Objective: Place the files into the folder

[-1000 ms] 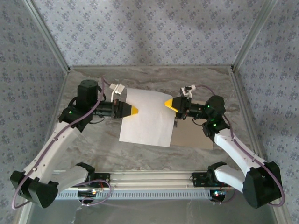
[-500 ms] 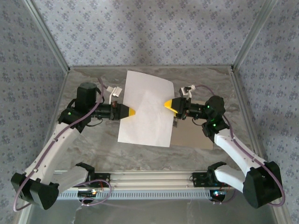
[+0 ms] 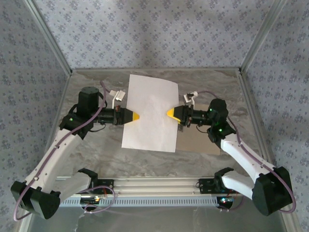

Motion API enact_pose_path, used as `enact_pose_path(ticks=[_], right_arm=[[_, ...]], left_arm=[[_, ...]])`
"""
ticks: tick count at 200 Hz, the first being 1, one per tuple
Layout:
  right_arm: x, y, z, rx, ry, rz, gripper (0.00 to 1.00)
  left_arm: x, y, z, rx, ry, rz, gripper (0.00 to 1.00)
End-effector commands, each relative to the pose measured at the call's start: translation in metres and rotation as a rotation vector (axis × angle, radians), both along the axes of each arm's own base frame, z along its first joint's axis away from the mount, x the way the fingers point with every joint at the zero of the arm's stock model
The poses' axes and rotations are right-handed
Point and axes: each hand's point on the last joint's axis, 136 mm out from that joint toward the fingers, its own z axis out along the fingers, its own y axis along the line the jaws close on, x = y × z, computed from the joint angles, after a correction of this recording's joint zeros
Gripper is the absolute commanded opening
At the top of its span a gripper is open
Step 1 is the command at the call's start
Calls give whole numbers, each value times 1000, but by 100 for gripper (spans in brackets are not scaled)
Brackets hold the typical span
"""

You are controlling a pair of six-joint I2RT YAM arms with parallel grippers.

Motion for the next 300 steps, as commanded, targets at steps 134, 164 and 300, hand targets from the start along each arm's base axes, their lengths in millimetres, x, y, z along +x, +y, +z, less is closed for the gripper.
enact_pose_path(ticks=[134,164,300], right_arm=[[-6,-3,-10,-128,-98,0,0],[-7,-25,-46,-351,-52,-32,0],[12,-116,-55,-1053,-38,-254,0]], left_arm=[[-4,1,0,-8,-45,-15,54],[7,7,-19,79,-26,49,83],[95,-28,-185,424,165,291,85]])
